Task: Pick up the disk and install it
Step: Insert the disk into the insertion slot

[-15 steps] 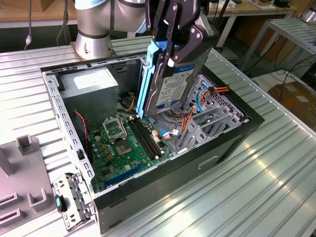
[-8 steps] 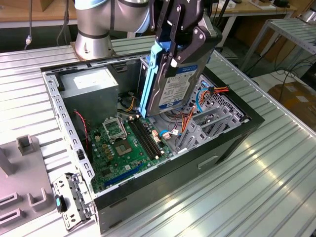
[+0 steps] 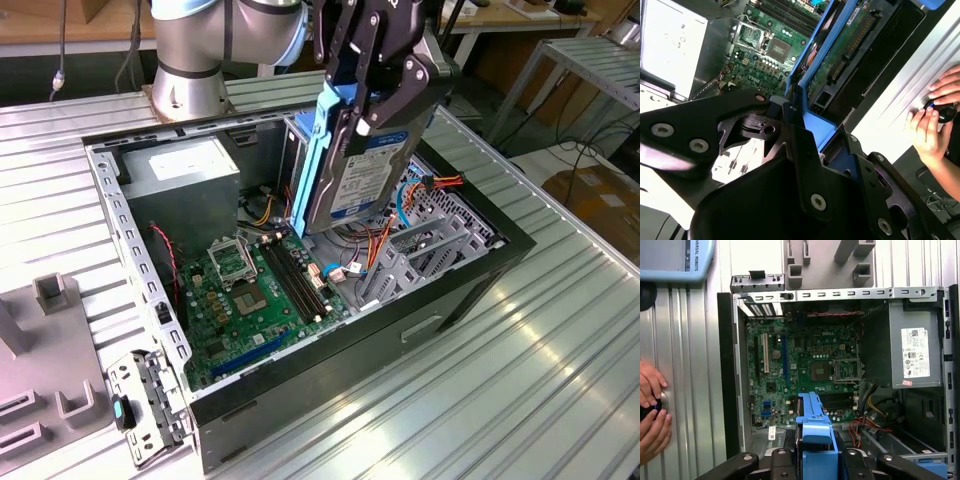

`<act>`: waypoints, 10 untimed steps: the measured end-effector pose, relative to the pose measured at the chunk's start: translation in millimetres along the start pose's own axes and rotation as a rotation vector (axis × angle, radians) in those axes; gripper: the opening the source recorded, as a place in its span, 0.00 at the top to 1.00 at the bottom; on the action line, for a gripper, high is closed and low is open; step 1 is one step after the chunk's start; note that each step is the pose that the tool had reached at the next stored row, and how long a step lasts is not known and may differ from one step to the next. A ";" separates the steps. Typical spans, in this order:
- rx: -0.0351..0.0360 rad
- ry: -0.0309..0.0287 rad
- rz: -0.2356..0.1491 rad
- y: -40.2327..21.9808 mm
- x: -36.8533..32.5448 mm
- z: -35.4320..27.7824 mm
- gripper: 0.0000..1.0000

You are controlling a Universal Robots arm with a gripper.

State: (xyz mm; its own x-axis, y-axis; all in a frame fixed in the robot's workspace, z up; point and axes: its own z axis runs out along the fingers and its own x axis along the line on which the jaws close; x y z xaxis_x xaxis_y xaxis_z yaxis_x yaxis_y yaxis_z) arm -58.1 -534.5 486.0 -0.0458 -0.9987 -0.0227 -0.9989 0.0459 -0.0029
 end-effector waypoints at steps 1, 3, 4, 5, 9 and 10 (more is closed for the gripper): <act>-0.0002 -0.0001 -0.008 -0.6 0.2 0.1 0.63; -0.0006 -0.0001 -0.022 -2.8 0.7 0.2 0.63; -0.0007 -0.0001 -0.024 -5.2 0.9 0.3 0.63; -0.0006 -0.0001 -0.024 -7.8 1.4 0.5 0.63; -0.0006 -0.0001 -0.024 -15.4 4.6 1.1 0.63; -0.0006 -0.0001 -0.024 -18.5 6.2 1.5 0.63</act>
State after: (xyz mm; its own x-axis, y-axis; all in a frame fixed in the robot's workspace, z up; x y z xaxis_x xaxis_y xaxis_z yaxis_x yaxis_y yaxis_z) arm -39.9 -541.5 484.4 -0.0222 -0.9995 -0.0228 -0.9997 0.0222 -0.0028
